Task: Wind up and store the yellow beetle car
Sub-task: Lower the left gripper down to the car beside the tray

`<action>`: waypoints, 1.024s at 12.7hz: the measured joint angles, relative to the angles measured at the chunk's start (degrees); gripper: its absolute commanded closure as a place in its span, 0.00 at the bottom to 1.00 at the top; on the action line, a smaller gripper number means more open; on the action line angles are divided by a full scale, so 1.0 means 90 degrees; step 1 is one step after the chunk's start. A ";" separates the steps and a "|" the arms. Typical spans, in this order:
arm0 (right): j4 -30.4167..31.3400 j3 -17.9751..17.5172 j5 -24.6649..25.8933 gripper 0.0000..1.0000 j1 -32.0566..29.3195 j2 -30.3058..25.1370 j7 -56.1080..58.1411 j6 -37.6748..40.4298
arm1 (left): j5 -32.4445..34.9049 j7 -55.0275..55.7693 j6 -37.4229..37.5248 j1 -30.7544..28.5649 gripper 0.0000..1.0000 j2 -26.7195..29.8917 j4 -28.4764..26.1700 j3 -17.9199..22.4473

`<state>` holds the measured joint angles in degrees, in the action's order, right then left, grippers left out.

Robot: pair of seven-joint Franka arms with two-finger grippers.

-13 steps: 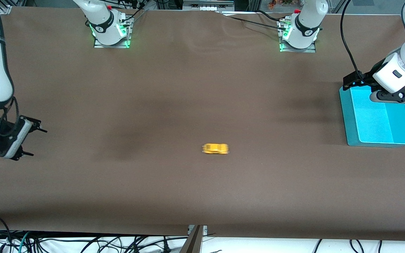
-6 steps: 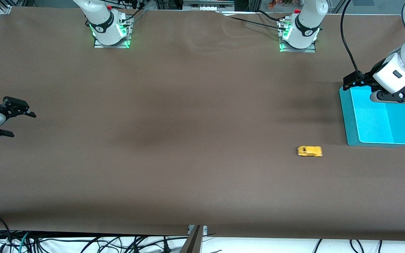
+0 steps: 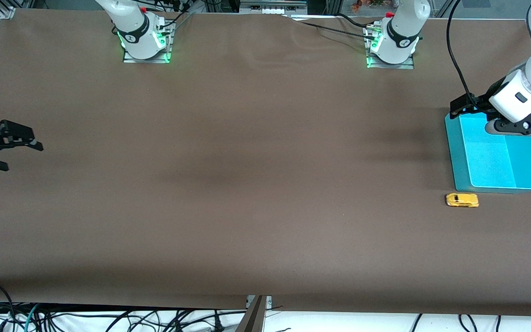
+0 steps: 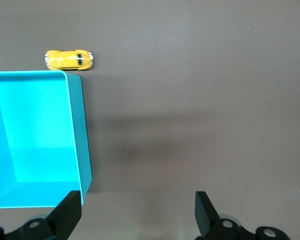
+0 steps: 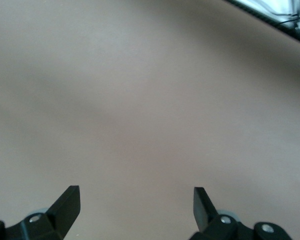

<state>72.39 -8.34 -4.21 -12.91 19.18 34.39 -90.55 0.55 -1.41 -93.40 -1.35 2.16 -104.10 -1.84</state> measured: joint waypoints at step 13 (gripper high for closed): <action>-0.0276 0.0010 0.0430 0.00 0.0029 0.0008 -0.1308 0.0155 | 0.0000 -0.1316 -0.2076 -0.0375 0.00 -0.0847 -0.0591 0.0024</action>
<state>69.91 -8.25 -0.34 -12.65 19.26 22.62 -89.15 0.55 -13.26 -112.09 -4.72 -5.46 -109.42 -1.62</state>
